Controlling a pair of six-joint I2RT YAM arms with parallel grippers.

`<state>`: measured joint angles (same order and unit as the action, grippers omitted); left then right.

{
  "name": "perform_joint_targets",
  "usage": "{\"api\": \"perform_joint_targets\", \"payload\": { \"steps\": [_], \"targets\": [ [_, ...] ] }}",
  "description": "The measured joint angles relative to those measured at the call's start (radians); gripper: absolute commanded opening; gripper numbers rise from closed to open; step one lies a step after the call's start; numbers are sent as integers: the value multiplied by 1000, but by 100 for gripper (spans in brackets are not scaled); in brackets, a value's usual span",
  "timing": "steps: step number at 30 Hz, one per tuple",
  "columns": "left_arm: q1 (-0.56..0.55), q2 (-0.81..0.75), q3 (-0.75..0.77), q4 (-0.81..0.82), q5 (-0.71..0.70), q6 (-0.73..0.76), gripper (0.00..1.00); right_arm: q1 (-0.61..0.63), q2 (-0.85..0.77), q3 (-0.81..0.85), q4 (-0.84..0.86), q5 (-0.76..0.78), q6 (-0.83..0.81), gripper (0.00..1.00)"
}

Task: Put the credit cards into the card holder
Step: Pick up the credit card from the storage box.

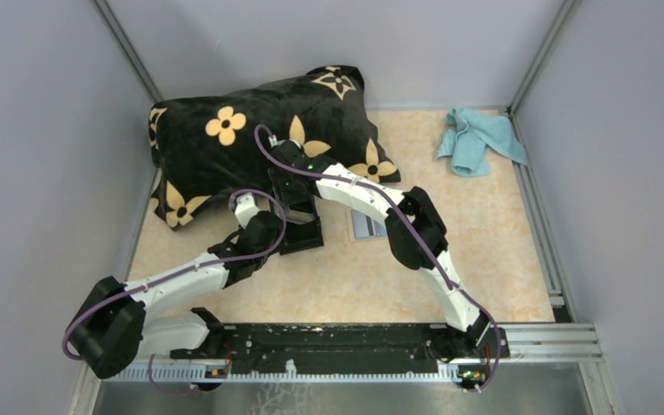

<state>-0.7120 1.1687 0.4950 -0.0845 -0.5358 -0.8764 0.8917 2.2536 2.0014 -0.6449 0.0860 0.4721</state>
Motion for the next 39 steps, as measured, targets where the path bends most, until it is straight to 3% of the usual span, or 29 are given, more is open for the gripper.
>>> {"api": "perform_joint_targets", "payload": {
  "steps": [8,39],
  "targets": [
    [0,0,0,3,0,7,44,-11,31,36,-12,-2,0,49],
    [12,20,-21,49,-8,37,42,10,32,36,2,-36,0,31]
  ]
}}
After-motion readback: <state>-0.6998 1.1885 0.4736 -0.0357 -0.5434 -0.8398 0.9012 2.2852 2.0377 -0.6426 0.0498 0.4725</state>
